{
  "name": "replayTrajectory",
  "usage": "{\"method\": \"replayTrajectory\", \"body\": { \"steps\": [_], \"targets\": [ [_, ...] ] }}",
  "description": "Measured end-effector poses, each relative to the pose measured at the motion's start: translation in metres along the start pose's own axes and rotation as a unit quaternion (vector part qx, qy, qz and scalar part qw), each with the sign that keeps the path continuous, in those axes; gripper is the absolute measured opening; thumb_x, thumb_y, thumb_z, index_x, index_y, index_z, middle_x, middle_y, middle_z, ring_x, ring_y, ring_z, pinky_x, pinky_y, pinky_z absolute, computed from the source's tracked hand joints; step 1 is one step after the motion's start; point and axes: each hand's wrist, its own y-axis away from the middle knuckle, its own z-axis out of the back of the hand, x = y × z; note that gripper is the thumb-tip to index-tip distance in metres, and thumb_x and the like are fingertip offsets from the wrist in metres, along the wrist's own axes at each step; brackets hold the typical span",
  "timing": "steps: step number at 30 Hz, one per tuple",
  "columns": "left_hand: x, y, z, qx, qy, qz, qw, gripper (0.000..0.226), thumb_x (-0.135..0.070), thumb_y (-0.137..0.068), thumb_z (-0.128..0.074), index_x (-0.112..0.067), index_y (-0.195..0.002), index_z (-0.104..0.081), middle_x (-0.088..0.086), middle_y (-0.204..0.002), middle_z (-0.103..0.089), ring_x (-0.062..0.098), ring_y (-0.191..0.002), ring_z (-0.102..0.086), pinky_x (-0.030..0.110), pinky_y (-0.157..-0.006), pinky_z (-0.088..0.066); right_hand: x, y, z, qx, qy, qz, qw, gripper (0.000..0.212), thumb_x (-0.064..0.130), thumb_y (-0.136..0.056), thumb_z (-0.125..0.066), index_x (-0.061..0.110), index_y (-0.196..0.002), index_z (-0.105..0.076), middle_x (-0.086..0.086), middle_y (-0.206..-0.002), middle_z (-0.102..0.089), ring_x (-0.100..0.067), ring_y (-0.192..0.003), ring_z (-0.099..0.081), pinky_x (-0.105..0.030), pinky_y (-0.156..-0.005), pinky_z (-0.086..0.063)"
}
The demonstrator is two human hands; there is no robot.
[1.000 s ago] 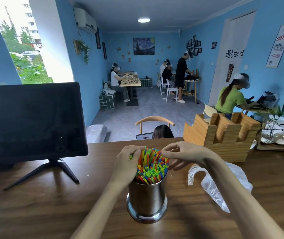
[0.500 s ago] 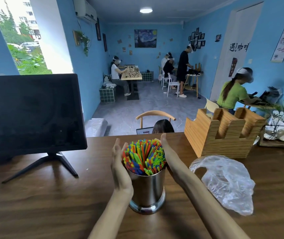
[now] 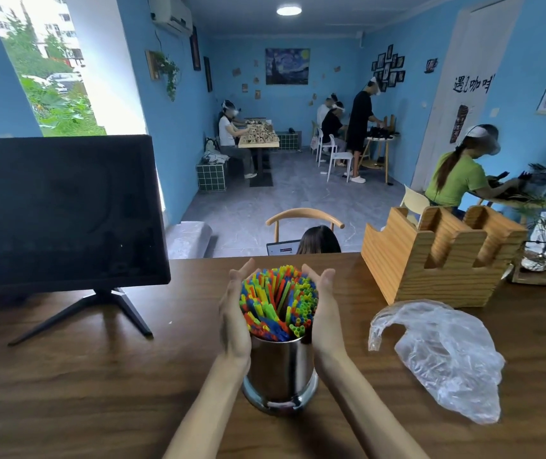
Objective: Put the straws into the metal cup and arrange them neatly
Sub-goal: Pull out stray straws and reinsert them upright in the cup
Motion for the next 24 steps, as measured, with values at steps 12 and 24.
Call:
{"method": "replayTrajectory", "body": {
  "steps": [12,24],
  "targets": [
    [-0.098,0.006,-0.017,-0.088,-0.022,-0.065,0.994,0.042,-0.054,-0.1,-0.047,-0.032,-0.133,-0.062,-0.011,-0.126,-0.069,0.006,-0.118,-0.064,0.028,-0.095,-0.05,0.014,-0.039,0.035,0.027,0.104,-0.004,0.994,0.047,0.056,-0.093,-0.054,0.016,-0.115,-0.066,-0.004,-0.111,-0.072,-0.015,-0.102,-0.065,-0.028,-0.085,-0.049],
    [-0.109,-0.028,-0.022,-0.025,-0.198,0.019,0.98,0.013,-0.032,-0.095,-0.069,-0.029,-0.101,-0.081,-0.009,-0.093,-0.079,0.013,-0.088,-0.076,0.038,-0.087,-0.061,0.024,-0.046,0.036,0.034,0.134,0.001,0.99,0.023,0.031,-0.089,-0.076,0.008,-0.091,-0.08,-0.005,-0.09,-0.079,-0.022,-0.089,-0.076,-0.033,-0.078,-0.06]
  ]
}}
